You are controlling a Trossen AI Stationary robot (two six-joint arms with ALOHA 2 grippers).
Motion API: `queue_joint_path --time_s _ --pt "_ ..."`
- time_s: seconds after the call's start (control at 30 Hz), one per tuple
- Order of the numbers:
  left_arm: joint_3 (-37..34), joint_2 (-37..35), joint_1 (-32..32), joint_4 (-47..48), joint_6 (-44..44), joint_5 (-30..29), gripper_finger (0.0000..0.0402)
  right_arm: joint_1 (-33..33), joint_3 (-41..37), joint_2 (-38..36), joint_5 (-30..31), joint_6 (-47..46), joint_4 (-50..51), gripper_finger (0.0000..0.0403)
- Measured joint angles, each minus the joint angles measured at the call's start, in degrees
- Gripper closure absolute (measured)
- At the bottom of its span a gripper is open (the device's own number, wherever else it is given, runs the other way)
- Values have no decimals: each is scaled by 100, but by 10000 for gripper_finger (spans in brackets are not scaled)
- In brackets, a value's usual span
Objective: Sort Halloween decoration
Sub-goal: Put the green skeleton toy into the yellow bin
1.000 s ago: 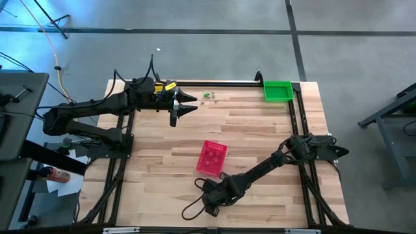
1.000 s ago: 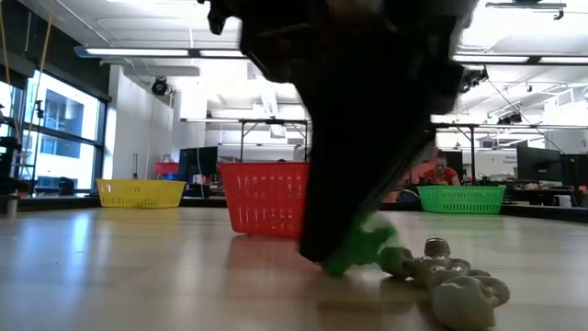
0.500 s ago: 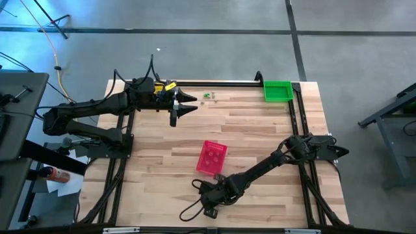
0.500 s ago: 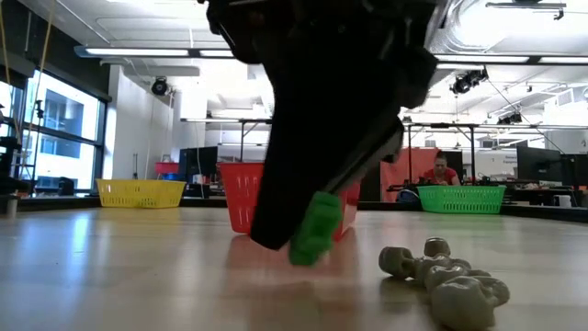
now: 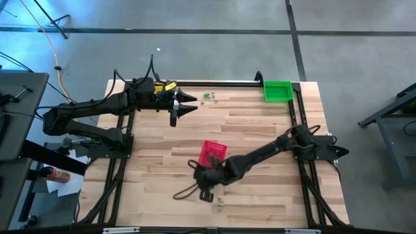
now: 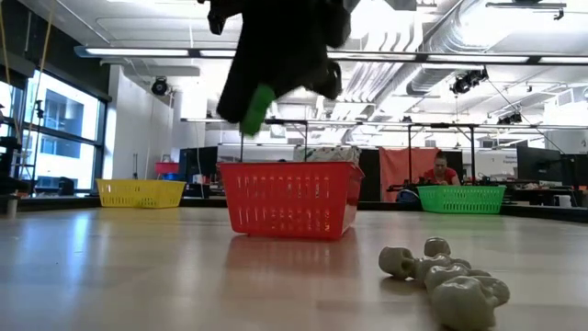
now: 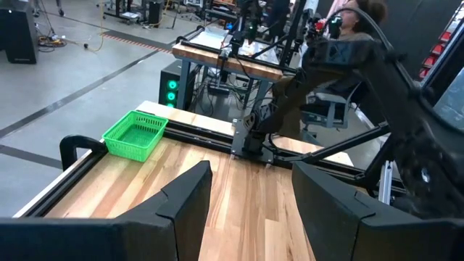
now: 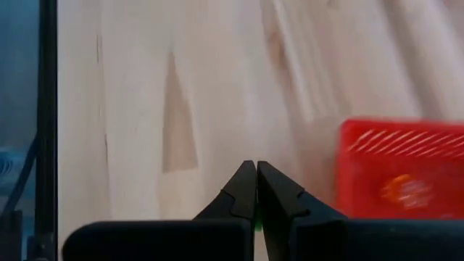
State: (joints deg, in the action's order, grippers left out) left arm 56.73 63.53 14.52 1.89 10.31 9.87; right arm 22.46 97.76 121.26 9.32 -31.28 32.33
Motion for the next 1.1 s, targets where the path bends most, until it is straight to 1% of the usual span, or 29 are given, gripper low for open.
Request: queue_joint_path --time_s 0.13,0.27,0.37,0.43,0.5,0.57,0.67,0.9,1.03,1.1 --pt "0 0 2 -2 0 0 220 -232 0 -379 126 426 279 403" --pt "0 0 1 0 0 0 220 -491 0 -829 441 843 878 403" --pt "0 0 1 0 0 -1 220 -694 0 -1145 557 1079 1214 403" --pt "0 0 0 0 0 0 220 -806 -21 -1342 620 1231 1316 403" --pt "0 0 0 0 0 0 220 -911 -206 -1604 685 1340 1328 403" --pt "0 0 0 0 0 0 220 -1021 -531 -1918 686 1321 1233 403" --pt "0 0 0 0 0 0 220 -1135 -1301 -2548 722 1046 929 403" --pt "0 0 0 0 0 0 220 -1228 -3408 -4326 950 426 -643 403" --pt "0 0 2 0 0 0 220 -1323 -4395 -5174 977 510 -1724 403" --pt "0 0 0 2 0 0 220 -1429 -4840 -5515 874 691 -2283 403"
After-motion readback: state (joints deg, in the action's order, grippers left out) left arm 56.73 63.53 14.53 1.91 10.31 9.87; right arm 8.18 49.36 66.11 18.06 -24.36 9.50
